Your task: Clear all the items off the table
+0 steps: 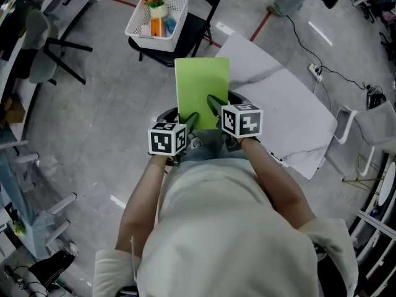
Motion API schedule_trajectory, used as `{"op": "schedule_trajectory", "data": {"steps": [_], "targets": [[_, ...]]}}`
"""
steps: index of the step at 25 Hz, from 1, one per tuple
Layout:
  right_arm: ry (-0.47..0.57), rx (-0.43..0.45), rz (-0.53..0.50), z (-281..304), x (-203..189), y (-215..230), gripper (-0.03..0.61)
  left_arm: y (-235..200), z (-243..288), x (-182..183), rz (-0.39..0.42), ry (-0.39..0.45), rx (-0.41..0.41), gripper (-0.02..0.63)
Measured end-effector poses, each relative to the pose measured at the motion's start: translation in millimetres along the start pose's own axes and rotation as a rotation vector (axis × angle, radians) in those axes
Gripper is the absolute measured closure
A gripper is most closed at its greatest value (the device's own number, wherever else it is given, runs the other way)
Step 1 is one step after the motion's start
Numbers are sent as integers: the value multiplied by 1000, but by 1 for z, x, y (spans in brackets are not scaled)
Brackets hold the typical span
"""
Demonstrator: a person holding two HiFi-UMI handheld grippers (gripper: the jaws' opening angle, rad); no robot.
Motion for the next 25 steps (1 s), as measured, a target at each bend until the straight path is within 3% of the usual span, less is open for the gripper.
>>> {"op": "schedule_trajectory", "data": {"steps": [11, 25], "targets": [[-61, 109, -110, 40, 31, -38, 331, -43, -25, 6, -129, 63, 78, 348], [-86, 172, -165, 96, 61, -69, 334, -98, -26, 22, -194, 104, 146, 348]]}}
Point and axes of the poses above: the fingertips, and each gripper's own axes: z forward along the fingers, y to its right, x out of its top, the point moved 7 cm from there along -z, backward along the fingers, and after that the axes turned 5 degrees about x, right-handed, at the moved point
